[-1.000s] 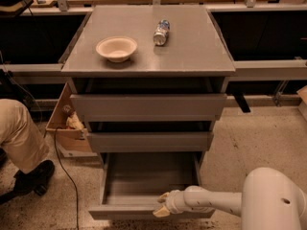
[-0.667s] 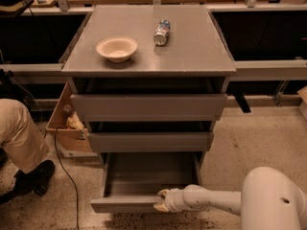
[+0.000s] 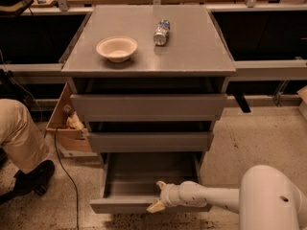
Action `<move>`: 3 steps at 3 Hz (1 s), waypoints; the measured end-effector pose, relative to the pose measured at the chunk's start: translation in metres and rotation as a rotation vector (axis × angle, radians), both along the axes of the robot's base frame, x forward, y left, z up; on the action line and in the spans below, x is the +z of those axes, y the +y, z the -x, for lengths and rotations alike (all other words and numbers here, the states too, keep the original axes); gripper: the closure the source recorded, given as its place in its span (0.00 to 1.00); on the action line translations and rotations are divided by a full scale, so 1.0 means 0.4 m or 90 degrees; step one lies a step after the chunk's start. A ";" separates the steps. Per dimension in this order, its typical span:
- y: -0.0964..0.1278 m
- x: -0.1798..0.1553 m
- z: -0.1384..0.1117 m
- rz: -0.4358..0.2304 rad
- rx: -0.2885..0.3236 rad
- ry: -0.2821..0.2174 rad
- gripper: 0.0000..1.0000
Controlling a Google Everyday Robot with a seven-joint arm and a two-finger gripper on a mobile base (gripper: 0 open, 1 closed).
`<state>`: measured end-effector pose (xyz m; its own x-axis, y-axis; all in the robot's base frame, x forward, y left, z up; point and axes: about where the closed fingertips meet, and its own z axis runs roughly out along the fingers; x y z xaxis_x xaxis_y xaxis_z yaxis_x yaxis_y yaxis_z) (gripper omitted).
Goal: Close bottom drawer
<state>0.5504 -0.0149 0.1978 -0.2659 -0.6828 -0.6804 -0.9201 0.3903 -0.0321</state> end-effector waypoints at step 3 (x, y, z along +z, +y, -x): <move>0.007 0.014 -0.089 -0.014 -0.010 -0.035 0.00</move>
Offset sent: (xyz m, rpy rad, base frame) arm 0.0442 0.0004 0.0197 0.0256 -0.0834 -0.0240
